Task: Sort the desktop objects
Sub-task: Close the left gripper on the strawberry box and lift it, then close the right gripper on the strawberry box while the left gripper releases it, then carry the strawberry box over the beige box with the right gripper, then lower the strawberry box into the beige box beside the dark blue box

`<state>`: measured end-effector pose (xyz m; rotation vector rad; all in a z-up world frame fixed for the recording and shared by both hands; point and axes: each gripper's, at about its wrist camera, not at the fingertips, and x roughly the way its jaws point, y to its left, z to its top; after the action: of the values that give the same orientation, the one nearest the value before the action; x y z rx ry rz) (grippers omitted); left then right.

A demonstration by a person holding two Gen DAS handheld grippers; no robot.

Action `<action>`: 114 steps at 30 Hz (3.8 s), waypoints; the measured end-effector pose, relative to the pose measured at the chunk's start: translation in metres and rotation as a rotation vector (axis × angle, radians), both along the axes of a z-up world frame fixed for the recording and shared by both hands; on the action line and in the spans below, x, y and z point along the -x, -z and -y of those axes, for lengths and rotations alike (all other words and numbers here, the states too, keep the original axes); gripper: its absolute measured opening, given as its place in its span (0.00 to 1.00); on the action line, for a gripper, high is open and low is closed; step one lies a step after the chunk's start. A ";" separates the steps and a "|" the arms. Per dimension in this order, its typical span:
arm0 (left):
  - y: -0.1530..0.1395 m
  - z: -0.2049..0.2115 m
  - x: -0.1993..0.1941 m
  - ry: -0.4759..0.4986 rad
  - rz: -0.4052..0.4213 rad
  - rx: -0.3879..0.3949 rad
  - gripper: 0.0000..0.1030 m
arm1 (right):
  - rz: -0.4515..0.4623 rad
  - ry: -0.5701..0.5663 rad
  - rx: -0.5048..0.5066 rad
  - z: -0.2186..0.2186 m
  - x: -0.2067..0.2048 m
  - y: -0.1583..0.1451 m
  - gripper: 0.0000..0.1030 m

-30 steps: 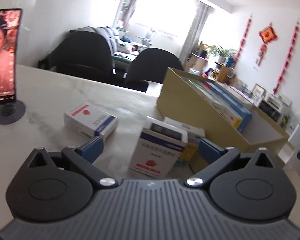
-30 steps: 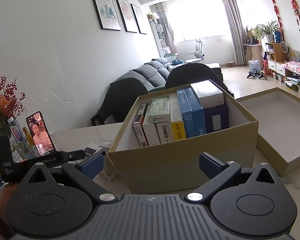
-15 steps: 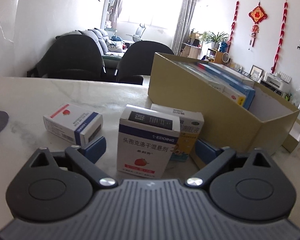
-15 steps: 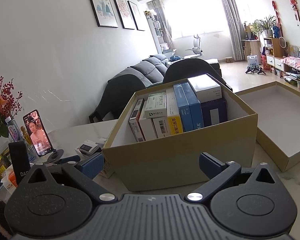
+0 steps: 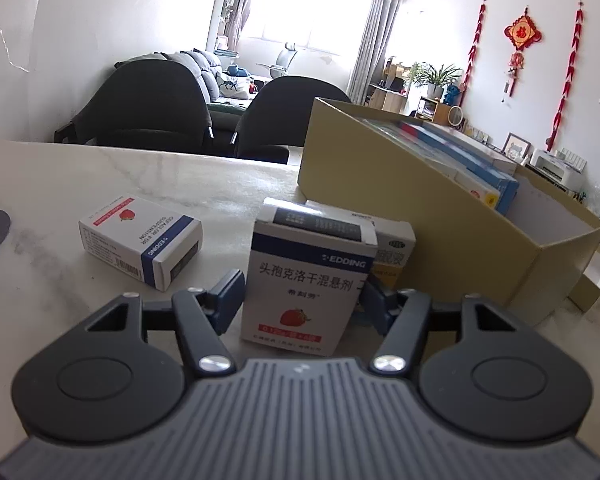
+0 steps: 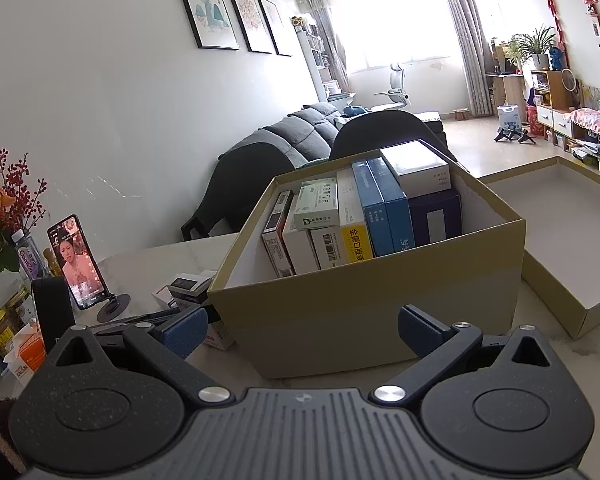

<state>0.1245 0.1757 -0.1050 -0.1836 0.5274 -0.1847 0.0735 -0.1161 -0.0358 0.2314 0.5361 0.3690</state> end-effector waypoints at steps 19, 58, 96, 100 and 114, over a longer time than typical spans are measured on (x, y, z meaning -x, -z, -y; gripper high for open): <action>-0.011 -0.019 0.030 -0.047 -0.110 0.210 0.58 | 0.022 -0.071 -0.011 -0.012 0.010 -0.005 0.99; -0.032 0.001 0.072 0.156 -0.095 0.478 0.58 | -0.015 -0.437 -0.089 -0.046 0.021 0.010 0.32; -0.029 -0.018 0.073 0.154 -0.068 0.512 0.98 | -0.270 -0.093 0.288 0.053 -0.137 -0.040 0.29; -0.030 -0.018 0.073 0.157 -0.071 0.509 0.98 | -0.358 -0.086 0.350 0.045 -0.159 -0.026 0.29; -0.029 -0.021 0.072 0.144 -0.080 0.507 0.98 | -0.548 -0.178 0.566 0.028 -0.203 -0.032 0.29</action>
<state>0.0522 0.1965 -0.0755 -0.6494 0.5664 -0.4525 0.2768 -0.1442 -0.0033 -0.2769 1.1794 0.3101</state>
